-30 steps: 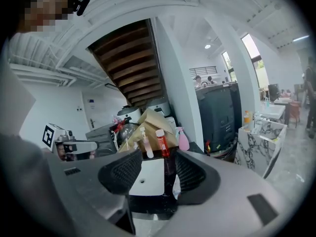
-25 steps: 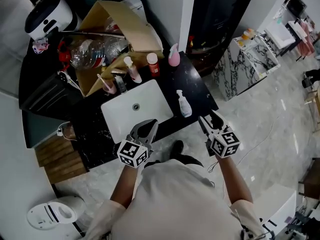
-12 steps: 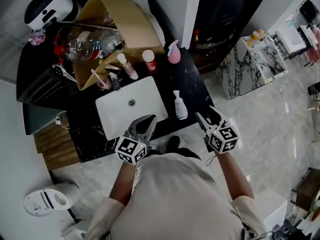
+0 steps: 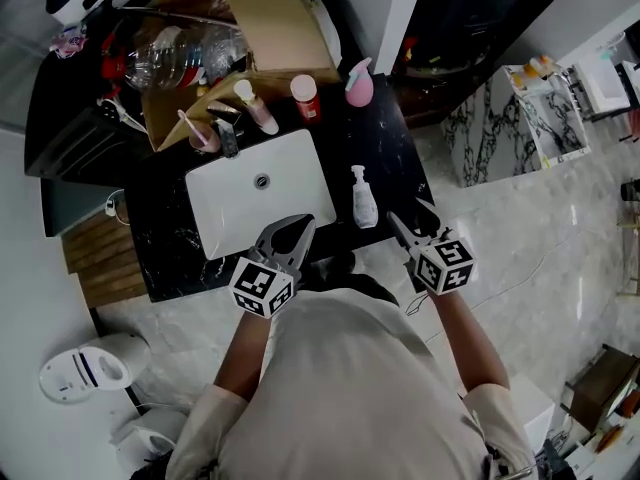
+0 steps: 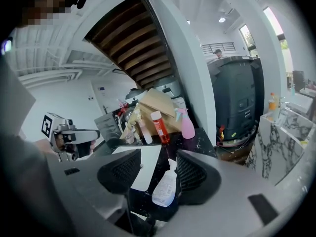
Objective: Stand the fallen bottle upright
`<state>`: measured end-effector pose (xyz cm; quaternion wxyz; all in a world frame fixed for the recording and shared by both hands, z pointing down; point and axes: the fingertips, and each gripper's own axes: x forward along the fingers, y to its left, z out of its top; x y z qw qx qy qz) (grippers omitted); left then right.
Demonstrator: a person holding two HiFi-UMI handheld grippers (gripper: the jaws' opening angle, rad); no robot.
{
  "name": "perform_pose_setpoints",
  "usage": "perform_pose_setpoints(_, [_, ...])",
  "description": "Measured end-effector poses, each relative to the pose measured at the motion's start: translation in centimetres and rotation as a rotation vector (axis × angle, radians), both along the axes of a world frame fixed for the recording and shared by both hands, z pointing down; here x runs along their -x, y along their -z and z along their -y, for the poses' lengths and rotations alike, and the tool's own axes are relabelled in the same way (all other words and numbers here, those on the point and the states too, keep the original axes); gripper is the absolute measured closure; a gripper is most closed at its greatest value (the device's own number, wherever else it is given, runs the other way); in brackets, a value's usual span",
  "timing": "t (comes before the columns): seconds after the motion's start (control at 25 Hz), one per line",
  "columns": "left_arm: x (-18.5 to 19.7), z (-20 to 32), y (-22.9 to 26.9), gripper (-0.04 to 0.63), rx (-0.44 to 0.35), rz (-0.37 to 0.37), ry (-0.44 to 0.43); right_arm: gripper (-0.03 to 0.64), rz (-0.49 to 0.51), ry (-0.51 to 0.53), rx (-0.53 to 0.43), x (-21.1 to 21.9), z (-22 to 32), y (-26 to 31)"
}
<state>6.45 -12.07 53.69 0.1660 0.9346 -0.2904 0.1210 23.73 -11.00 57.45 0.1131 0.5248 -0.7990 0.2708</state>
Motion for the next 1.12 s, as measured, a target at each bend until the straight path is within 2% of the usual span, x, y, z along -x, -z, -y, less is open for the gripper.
perform_pose_setpoints(0.52, [3.3, 3.8, -2.3, 0.588, 0.04, 0.014, -0.029, 0.367, -0.073, 0.066, 0.165, 3.4, 2.7, -5.2])
perform_pose_setpoints(0.84, [4.0, 4.7, -4.5, 0.588, 0.077, 0.003, -0.068, 0.353, -0.105, 0.081, 0.314, 4.8, 3.8, -10.5])
perform_pose_setpoints(1.12, [5.8, 5.5, -6.5, 0.588, 0.107, 0.01, -0.058, 0.341, -0.147, 0.109, 0.431, 5.7, 4.4, -14.6])
